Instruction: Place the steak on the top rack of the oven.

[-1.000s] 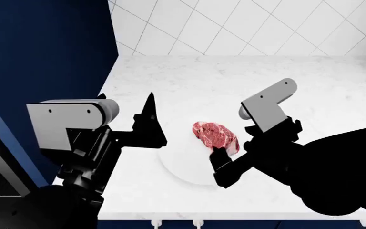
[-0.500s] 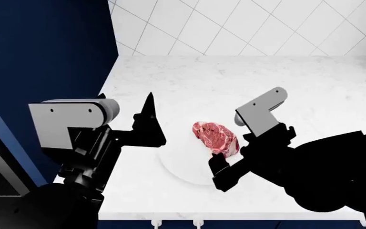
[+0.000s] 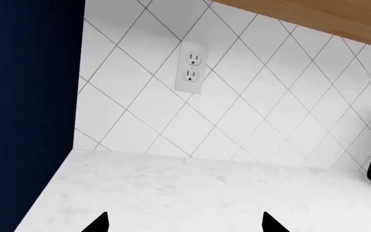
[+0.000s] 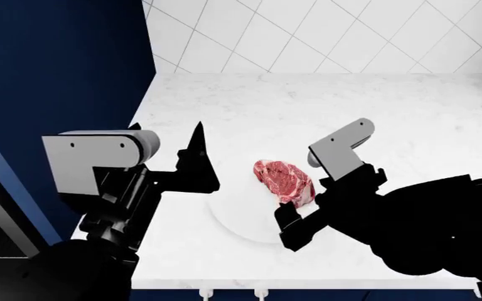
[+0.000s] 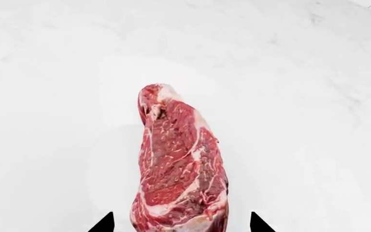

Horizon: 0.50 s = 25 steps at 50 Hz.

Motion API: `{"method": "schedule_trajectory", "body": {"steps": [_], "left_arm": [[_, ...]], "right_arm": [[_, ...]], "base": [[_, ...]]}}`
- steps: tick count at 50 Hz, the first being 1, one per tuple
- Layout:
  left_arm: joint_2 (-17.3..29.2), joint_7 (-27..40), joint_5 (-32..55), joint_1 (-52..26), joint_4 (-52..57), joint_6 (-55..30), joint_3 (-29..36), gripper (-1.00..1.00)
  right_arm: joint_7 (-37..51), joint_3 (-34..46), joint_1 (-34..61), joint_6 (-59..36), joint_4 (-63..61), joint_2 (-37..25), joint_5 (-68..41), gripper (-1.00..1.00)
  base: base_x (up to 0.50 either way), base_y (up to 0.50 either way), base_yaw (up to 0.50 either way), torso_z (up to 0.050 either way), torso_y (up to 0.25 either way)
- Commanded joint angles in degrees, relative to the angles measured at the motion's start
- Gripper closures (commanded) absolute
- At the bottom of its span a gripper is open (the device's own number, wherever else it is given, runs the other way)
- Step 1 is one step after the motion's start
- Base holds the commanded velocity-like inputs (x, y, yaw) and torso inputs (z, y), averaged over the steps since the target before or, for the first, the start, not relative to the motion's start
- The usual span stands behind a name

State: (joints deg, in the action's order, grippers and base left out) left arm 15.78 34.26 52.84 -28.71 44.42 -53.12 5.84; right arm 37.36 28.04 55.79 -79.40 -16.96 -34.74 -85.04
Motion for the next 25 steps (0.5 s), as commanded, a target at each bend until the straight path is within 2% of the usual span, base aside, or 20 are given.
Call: {"method": "schedule_trajectory", "body": {"steps": [1, 25], "left_arm": [[0.26, -0.26, -0.52, 0.07, -0.56, 0.8, 0.72, -1.0], [0.86, -0.5, -0.82, 0.6, -1.0, 2.18, 1.52, -1.0]], "right_arm": [[-2.13, 1.43, -0.14, 1.31, 0.69, -0.12, 2.09, -1.0], [-2.68, 3.05, -0.94, 2.66, 1.16, -0.63, 2.62, -1.0]], "base": [[0.0, 0.0, 0.0, 0.0, 0.0], [0.0, 0.0, 0.0, 0.0, 0.0]]}}
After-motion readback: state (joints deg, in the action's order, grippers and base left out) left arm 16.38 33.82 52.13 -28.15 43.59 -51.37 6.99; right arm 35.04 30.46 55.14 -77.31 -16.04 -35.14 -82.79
